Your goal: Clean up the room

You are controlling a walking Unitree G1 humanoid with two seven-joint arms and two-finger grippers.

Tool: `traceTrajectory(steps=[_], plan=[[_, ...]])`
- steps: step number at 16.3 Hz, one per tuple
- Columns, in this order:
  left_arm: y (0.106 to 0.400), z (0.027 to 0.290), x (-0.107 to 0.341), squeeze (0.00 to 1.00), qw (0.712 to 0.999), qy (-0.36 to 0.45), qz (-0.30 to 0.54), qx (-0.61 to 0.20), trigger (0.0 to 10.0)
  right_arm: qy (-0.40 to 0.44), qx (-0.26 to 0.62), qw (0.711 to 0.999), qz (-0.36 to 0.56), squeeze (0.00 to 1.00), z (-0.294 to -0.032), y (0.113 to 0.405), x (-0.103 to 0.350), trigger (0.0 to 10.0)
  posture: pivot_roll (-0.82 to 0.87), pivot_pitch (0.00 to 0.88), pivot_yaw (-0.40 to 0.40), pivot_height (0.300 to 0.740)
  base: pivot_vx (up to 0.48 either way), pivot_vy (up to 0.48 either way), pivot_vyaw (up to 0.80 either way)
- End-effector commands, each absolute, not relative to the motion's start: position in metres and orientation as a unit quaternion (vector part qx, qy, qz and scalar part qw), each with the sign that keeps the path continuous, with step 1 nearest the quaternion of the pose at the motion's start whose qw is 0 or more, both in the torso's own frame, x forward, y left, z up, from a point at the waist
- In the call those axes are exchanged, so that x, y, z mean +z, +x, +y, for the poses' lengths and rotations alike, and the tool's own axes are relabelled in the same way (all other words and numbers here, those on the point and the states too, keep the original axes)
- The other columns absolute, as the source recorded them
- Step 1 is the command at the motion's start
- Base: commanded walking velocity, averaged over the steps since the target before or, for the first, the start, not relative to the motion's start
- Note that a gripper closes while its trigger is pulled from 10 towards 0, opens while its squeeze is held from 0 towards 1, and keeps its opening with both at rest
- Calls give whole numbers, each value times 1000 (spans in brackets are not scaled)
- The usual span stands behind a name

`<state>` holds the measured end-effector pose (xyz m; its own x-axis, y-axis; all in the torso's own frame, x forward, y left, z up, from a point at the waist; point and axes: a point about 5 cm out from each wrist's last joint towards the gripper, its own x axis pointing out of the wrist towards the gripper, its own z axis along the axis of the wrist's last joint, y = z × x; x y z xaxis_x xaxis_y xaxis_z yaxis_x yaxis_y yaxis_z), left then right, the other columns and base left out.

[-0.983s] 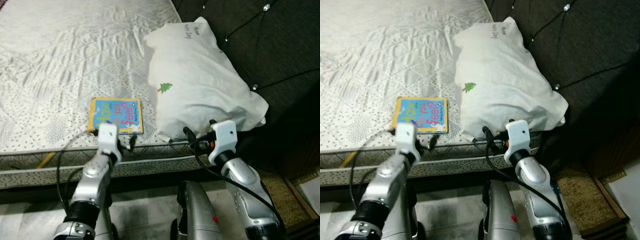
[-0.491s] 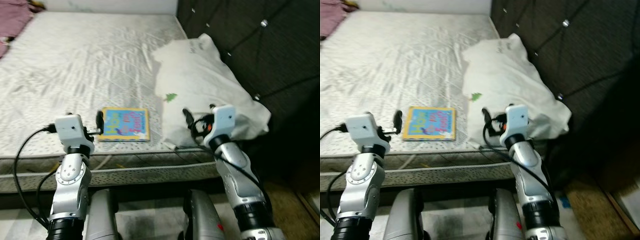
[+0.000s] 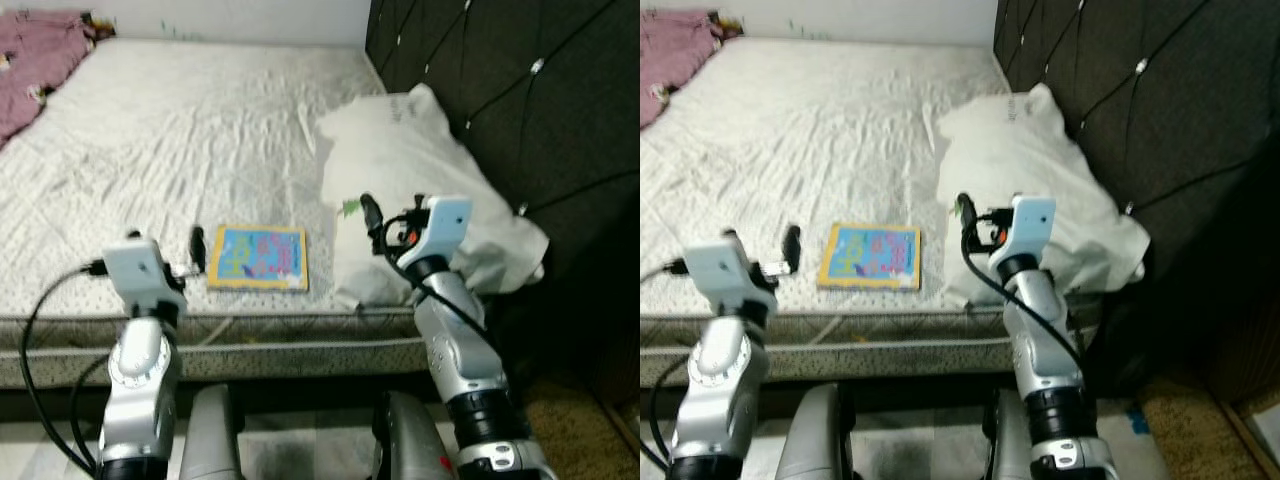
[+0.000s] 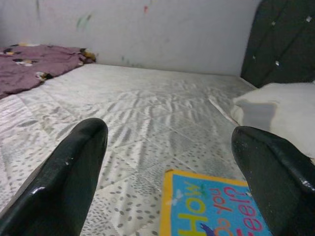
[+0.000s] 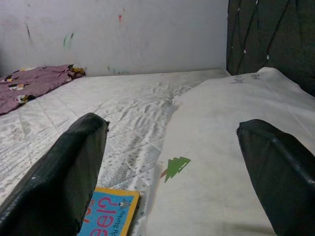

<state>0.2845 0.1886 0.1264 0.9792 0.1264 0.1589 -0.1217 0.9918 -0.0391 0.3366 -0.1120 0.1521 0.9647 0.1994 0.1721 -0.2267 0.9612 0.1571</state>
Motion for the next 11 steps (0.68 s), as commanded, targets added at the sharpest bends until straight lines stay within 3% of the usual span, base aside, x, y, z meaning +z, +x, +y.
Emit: traceTrajectory(steps=[1, 11], plan=[[282, 186, 130, 0, 994, -10, -84, 67, 10000, 103, 92, 988, -73, 0, -118, 334, 150, 10000, 27, 0, -37, 620, 0, 0, 0], [278, 177, 124, 0, 997, -30, -71, 31, 10000, 106, 67, 991, -54, 0, -131, 325, 139, 10000, -6, 0, -26, 740, 0, 0, 0]])
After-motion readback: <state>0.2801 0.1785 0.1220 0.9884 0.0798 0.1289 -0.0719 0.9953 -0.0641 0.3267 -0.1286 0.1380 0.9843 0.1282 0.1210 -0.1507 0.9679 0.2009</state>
